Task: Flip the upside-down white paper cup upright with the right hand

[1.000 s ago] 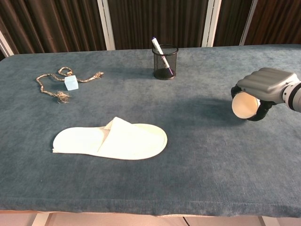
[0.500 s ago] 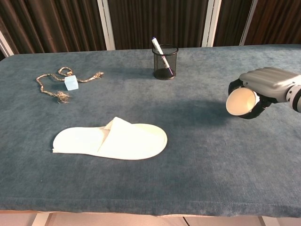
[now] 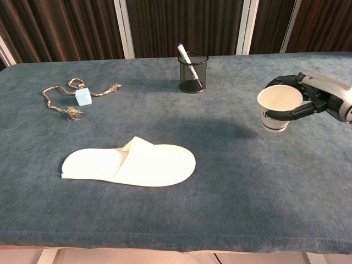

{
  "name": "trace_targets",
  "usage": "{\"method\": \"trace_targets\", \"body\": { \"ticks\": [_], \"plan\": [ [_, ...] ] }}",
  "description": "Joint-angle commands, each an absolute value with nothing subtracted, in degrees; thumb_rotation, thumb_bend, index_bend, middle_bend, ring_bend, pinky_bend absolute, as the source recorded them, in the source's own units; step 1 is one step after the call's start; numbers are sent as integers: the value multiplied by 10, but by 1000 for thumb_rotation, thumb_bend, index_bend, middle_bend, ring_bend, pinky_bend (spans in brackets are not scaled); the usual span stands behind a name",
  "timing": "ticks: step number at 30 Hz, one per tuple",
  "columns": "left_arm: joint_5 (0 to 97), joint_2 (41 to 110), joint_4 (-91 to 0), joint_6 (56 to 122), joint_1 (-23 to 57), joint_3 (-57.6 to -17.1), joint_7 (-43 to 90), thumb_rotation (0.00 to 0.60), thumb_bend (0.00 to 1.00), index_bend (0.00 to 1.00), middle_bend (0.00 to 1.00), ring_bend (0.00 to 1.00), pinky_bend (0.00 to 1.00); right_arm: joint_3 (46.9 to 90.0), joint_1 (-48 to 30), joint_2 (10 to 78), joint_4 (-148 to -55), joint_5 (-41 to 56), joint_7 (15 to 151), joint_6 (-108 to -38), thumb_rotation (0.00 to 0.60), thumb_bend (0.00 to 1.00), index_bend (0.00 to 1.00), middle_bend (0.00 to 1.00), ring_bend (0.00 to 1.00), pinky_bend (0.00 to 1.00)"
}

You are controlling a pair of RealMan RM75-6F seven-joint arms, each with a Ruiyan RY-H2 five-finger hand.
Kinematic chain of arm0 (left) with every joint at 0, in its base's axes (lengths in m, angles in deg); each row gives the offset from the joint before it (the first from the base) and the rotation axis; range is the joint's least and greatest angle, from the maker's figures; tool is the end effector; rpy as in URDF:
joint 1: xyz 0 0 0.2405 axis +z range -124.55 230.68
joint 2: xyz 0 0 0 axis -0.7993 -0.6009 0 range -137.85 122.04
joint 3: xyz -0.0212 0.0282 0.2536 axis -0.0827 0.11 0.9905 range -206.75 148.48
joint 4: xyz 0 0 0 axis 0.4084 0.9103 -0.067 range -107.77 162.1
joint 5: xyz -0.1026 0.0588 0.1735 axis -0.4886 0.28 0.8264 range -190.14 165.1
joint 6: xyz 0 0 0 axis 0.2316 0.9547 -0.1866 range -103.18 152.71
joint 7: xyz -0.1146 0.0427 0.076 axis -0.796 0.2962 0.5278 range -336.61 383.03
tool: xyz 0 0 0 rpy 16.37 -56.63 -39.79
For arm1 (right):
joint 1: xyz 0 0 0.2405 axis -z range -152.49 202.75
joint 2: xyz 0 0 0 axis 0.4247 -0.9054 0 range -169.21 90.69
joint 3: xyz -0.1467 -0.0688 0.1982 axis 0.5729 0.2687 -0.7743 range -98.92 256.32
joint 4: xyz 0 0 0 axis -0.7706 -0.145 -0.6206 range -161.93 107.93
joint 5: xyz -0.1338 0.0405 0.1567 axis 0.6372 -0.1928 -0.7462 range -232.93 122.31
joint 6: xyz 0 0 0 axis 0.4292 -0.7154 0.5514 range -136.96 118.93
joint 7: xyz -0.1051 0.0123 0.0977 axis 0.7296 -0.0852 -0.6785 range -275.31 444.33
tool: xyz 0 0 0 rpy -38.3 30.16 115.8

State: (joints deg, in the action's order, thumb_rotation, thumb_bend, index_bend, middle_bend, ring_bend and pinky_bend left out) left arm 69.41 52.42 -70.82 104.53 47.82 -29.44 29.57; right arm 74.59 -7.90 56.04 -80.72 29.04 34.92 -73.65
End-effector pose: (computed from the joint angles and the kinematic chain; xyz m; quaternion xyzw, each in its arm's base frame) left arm -0.3133 0.1709 0.1563 -0.6177 -0.4162 -0.3143 0.5886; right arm -0.2623 -0.3427 0.0003 0.5435 -0.5769 0.5357 0.2912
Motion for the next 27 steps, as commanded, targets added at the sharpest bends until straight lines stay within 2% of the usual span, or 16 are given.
{"method": "trace_targets", "body": {
  "ticks": [1, 6, 11, 17, 22, 27],
  "plan": [
    [695, 524, -709, 1046, 479, -294, 297, 600, 334, 266, 152, 161, 325, 763, -66, 596, -728, 342, 269, -770, 600, 529, 517, 469, 306, 440],
    [694, 524, -709, 1048, 479, -294, 298, 600, 334, 267, 152, 162, 325, 776, -65, 599, -705, 352, 271, -770, 600, 529, 459, 429, 236, 366],
    [695, 524, -709, 1049, 480, -294, 297, 600, 334, 266, 152, 162, 325, 785, -64, 595, -693, 359, 293, -766, 600, 516, 331, 290, 107, 232],
    [695, 524, -710, 1047, 479, -294, 298, 600, 335, 267, 152, 162, 325, 785, -60, 595, -682, 357, 325, -770, 600, 496, 241, 182, 13, 127],
    [693, 525, -710, 1046, 479, -294, 300, 600, 335, 267, 152, 162, 325, 784, -57, 589, -682, 354, 342, -771, 600, 476, 180, 111, 0, 49],
    [692, 525, -710, 1044, 478, -294, 301, 600, 334, 267, 152, 163, 325, 785, -54, 582, -685, 352, 350, -769, 600, 476, 164, 102, 0, 38]
  ]
}}
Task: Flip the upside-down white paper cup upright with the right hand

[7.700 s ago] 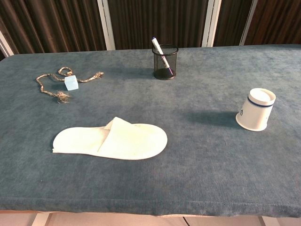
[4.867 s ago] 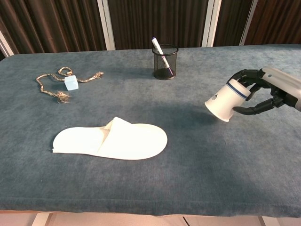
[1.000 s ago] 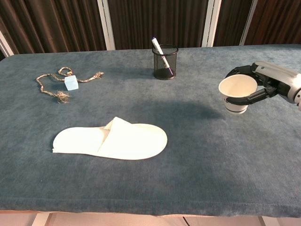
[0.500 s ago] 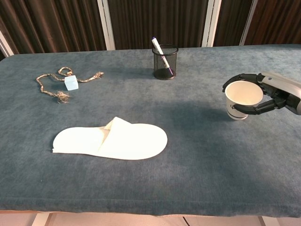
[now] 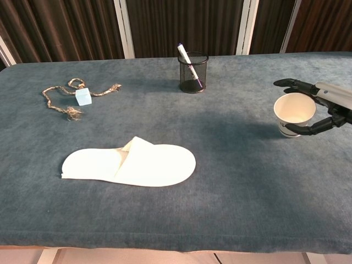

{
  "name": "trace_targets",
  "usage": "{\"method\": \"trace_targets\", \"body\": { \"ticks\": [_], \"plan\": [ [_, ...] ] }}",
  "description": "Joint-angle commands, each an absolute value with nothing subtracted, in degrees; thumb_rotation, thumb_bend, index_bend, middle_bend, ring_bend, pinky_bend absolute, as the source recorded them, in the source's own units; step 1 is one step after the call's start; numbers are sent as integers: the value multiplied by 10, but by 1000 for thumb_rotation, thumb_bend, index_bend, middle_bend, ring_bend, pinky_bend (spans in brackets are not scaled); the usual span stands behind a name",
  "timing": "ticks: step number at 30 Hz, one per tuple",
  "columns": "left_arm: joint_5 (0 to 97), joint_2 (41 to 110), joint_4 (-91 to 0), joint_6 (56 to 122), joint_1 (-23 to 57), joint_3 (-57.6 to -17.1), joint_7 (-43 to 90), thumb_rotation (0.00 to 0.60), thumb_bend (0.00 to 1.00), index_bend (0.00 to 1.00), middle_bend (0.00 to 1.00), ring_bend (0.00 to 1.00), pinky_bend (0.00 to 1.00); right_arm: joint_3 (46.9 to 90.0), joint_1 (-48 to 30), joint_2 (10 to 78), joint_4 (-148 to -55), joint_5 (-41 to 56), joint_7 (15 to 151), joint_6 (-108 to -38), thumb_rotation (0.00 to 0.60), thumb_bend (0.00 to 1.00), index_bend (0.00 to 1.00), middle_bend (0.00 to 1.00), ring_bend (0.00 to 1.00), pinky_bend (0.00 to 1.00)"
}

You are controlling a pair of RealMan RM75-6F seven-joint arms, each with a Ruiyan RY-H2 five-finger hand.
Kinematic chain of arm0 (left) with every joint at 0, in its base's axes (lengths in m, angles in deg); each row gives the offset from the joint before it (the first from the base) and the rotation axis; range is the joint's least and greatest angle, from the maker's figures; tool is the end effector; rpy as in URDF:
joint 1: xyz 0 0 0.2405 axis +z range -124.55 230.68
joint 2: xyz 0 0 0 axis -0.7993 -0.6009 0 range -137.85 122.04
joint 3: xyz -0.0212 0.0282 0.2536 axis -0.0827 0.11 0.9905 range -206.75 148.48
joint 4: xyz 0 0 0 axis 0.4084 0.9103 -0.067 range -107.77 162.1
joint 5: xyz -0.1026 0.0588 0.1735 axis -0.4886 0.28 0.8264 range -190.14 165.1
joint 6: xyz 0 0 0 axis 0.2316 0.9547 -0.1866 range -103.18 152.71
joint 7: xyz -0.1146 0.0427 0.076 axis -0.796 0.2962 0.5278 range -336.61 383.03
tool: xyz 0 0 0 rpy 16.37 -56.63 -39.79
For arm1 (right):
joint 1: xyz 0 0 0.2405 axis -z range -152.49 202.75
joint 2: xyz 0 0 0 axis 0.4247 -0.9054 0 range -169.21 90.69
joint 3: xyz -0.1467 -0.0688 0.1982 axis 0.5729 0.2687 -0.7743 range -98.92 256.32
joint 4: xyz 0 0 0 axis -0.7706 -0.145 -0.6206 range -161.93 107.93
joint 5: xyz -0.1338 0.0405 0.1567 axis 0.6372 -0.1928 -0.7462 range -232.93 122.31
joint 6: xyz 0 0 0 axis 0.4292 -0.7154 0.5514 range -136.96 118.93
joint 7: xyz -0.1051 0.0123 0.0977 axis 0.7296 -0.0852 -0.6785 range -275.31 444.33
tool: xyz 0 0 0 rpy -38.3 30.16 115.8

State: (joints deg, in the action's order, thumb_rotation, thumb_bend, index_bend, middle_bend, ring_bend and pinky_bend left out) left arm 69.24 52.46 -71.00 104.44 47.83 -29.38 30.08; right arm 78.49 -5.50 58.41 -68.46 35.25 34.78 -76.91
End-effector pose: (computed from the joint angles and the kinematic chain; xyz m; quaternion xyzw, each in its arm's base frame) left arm -0.3132 0.1705 0.1556 -0.6186 -0.4161 -0.3114 0.5893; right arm -0.2980 -0.3322 0.0062 0.6122 -0.5184 0.4972 0.3305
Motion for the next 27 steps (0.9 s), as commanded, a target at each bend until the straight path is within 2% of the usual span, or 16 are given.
{"method": "trace_targets", "body": {
  "ticks": [1, 6, 12, 16, 21, 27],
  "plan": [
    [693, 525, -710, 1044, 478, -294, 301, 600, 334, 267, 152, 163, 325, 785, -54, 581, -686, 352, 352, -769, 600, 476, 161, 98, 0, 33],
    [694, 525, -710, 1045, 478, -293, 301, 600, 335, 267, 152, 164, 325, 784, -50, 574, -690, 352, 368, -776, 600, 450, 131, 70, 0, 7],
    [694, 525, -709, 1046, 479, -294, 300, 600, 334, 267, 152, 164, 325, 785, -43, 539, -729, 351, 434, -783, 600, 326, 15, 5, 0, 0],
    [694, 525, -710, 1047, 479, -294, 300, 600, 334, 267, 152, 163, 325, 783, -34, 488, -807, 344, 508, -786, 600, 258, 0, 0, 0, 0],
    [694, 525, -709, 1046, 478, -294, 300, 600, 335, 267, 152, 164, 325, 772, -11, 420, -930, 335, 614, -825, 600, 250, 0, 0, 0, 0],
    [691, 526, -710, 1045, 478, -295, 303, 600, 334, 266, 152, 164, 325, 751, 47, 327, -1141, 289, 867, -901, 600, 250, 0, 0, 0, 0]
  ]
}}
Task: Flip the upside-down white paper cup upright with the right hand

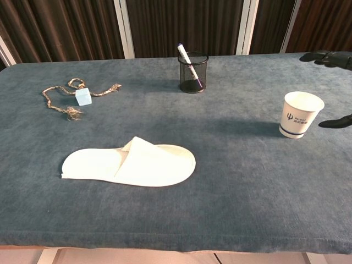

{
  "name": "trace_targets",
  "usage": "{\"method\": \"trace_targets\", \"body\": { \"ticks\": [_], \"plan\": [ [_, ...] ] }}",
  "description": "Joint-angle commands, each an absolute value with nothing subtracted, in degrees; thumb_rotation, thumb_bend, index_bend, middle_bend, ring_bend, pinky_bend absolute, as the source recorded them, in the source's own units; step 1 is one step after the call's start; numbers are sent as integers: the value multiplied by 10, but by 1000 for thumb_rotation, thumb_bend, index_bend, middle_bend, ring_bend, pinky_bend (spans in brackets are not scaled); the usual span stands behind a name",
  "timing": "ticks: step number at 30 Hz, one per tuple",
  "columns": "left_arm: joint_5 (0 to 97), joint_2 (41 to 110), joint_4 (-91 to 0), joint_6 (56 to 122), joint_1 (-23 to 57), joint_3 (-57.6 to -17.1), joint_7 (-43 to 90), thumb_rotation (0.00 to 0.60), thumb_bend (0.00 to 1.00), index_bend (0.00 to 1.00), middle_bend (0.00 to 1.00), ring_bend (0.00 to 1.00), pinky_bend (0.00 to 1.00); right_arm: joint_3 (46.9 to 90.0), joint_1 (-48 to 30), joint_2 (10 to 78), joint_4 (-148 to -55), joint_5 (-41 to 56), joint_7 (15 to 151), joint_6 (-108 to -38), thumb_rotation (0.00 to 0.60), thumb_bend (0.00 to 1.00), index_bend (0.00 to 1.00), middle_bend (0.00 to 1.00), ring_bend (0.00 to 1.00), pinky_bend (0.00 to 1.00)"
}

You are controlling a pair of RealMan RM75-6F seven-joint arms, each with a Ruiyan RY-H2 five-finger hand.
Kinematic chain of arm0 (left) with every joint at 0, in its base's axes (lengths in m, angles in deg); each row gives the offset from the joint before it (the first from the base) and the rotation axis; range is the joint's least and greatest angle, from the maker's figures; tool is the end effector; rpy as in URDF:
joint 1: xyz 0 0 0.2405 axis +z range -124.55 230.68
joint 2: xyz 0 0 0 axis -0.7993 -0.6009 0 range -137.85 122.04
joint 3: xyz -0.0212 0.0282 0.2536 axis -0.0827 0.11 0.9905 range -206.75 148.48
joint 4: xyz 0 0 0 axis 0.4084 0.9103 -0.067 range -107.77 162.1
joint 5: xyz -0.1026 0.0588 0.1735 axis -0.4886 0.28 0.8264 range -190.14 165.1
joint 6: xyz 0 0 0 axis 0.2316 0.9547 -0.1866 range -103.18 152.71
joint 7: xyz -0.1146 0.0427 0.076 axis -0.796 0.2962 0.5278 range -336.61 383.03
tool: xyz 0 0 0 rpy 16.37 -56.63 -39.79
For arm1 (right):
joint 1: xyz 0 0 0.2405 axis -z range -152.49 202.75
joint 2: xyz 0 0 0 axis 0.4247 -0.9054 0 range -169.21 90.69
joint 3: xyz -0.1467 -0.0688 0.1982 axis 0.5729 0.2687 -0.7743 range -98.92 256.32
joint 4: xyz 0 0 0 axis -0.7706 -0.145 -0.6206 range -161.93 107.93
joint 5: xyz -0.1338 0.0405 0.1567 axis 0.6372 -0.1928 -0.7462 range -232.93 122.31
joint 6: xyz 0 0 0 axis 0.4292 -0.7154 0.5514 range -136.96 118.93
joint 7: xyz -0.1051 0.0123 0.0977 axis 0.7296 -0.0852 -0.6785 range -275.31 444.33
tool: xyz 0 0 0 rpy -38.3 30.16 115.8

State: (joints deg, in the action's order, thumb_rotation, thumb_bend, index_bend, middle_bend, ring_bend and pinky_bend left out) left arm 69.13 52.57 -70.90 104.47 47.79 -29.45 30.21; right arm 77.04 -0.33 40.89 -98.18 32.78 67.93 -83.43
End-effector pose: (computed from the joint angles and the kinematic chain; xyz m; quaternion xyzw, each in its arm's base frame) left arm -0.3134 0.1710 0.1554 -0.6183 -0.4153 -0.3112 0.5903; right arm -0.2761 -0.2924 0.0724 0.6658 -0.3912 0.4644 0.4336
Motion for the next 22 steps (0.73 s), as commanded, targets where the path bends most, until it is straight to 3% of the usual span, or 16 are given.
{"method": "trace_targets", "body": {
  "ticks": [1, 6, 9, 22],
  "plan": [
    [692, 526, -710, 1047, 478, -295, 303, 600, 334, 266, 153, 164, 325, 748, 60, 315, -1176, 278, 921, -919, 600, 250, 0, 0, 0, 0],
    [695, 528, -708, 1049, 478, -295, 307, 600, 333, 266, 153, 164, 325, 743, 102, 290, -1272, 235, 1084, -973, 600, 250, 0, 0, 0, 0],
    [696, 530, -706, 1046, 477, -294, 309, 600, 333, 267, 154, 164, 325, 744, 114, 282, -1297, 205, 1125, -970, 600, 250, 0, 0, 0, 0],
    [708, 534, -703, 1063, 481, -295, 308, 600, 335, 254, 151, 164, 326, 733, 123, 271, -1311, 173, 1129, -945, 600, 250, 0, 0, 0, 0]
  ]
}}
